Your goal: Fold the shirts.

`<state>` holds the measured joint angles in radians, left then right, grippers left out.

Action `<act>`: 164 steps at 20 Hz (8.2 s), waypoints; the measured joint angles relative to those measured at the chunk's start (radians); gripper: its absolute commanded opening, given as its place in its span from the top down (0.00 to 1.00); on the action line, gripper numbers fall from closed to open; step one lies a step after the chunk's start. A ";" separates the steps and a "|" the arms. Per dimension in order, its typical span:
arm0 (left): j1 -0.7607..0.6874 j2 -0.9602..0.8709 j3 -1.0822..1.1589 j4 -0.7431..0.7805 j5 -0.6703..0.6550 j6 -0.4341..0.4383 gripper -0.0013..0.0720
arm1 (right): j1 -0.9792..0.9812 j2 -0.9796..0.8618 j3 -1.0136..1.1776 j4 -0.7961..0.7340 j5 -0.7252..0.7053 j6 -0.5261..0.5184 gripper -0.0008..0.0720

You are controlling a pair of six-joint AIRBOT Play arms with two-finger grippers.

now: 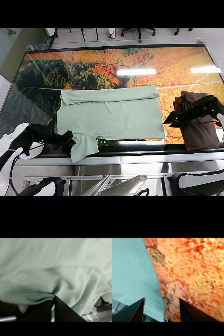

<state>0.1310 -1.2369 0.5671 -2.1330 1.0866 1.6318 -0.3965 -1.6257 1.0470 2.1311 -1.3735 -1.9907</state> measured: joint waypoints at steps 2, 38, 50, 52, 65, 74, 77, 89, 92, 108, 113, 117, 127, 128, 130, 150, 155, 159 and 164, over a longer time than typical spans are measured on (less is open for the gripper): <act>-0.027 -0.042 0.064 0.021 0.011 0.000 0.95 | 0.008 -0.024 0.000 0.003 -0.005 0.000 0.33; 0.045 0.093 0.540 0.272 0.224 -0.047 0.95 | 0.188 0.234 0.050 -0.050 0.270 0.117 0.97; -0.074 -0.505 0.958 0.208 0.066 -0.041 0.95 | 0.267 -0.082 0.243 -0.027 0.407 0.144 0.97; -0.086 -0.550 1.007 0.206 0.066 -0.039 0.91 | 0.267 -0.088 0.245 -0.026 0.407 0.144 0.67; -0.117 -0.600 1.411 0.197 0.294 -0.043 0.04 | 0.176 -0.153 0.353 -0.042 0.230 0.134 0.18; -0.143 -0.487 1.397 0.193 0.267 -0.045 0.90 | 0.197 -0.248 0.359 0.104 0.202 0.093 0.70; -0.196 -0.480 1.385 0.193 0.244 -0.045 0.95 | 0.222 -0.268 0.359 0.132 0.204 0.071 0.97; -0.703 -0.790 1.391 0.193 0.037 -0.047 0.95 | 0.173 0.104 0.472 0.145 -0.007 0.043 0.97; -0.809 -0.900 1.458 0.190 -0.002 -0.073 0.95 | 0.156 0.209 0.528 0.149 -0.071 0.053 0.97; -0.322 -0.190 1.460 0.047 0.330 -0.068 0.95 | 0.455 0.237 0.518 0.172 0.063 0.210 0.97; -0.039 0.137 1.449 0.043 0.433 -0.060 0.95 | 0.907 0.000 0.494 0.186 0.527 0.294 0.16; 0.130 0.321 1.321 0.043 0.426 -0.050 0.95 | 1.103 -0.166 0.507 0.162 0.766 0.320 0.17; 0.220 0.457 0.969 0.044 0.346 -0.003 0.95 | 0.559 -0.012 0.495 -0.015 0.312 0.385 0.03; 0.204 0.445 0.968 0.044 0.346 -0.002 0.95 | 0.503 -0.008 0.473 -0.014 0.257 0.391 0.03; 0.169 0.418 0.976 0.044 0.348 0.000 0.95 | 0.432 -0.011 0.415 -0.002 0.203 0.388 0.03; 0.005 0.325 0.996 0.045 0.379 -0.038 0.95 | 0.430 -0.133 0.393 0.275 0.251 0.211 0.97; 0.005 0.325 0.996 0.045 0.387 -0.042 0.95 | 0.196 0.077 0.505 0.274 0.243 0.236 0.97; 0.005 0.325 0.996 0.045 0.388 -0.037 0.95 | -0.054 0.197 0.534 0.258 0.204 0.278 0.97; 0.005 0.325 0.996 0.045 0.391 -0.029 0.95 | -0.303 0.291 0.539 0.121 0.084 0.351 0.97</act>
<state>0.1364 -0.9119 1.5635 -2.0884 1.4773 1.6024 -0.6994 -1.3342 1.5864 2.2524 -1.2900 -1.6402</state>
